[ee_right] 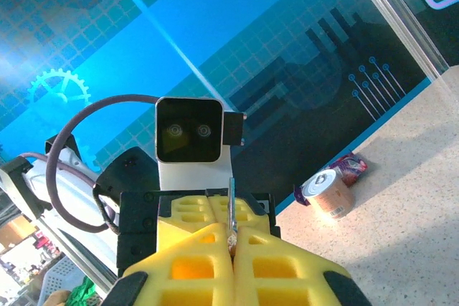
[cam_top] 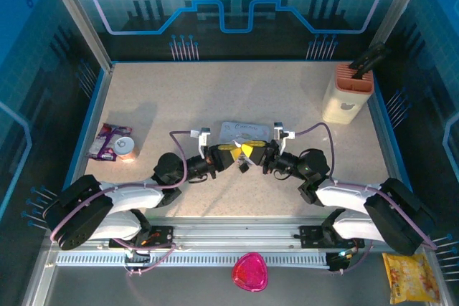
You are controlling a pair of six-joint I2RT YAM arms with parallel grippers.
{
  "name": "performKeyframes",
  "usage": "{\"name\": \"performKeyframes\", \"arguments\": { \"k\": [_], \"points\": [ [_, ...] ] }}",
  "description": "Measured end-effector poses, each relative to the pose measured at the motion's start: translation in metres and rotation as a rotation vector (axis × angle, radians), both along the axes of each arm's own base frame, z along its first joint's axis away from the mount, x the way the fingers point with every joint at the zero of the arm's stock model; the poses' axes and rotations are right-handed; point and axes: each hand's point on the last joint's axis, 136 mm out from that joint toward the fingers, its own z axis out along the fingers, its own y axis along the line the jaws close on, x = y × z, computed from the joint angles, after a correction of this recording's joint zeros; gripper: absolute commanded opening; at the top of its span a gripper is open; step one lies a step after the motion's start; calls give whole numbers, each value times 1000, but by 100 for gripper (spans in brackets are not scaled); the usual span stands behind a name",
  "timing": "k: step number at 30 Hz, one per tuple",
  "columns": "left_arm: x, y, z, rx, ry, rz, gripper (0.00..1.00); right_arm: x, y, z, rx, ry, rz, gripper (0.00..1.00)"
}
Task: Unlock a padlock with a key
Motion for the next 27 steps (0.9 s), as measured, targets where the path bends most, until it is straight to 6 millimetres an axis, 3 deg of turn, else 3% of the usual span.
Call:
{"name": "performKeyframes", "arguments": {
  "k": [2, 9, 16, 27],
  "points": [
    [0, 0, -1, 5, 4, 4, 7, 0, -1, -1, -12, 4, -5, 0],
    [-3, -3, -7, 40, 16, 4, 38, -5, -4, -9, -103, 11, -23, 0],
    [7, 10, -3, 41, 34, 69, 49, -5, -13, -14, -163, 13, -75, 0],
    [10, 16, -17, 98, 114, 92, 49, -8, -9, -23, -201, 11, -66, 0]
  ]
}}
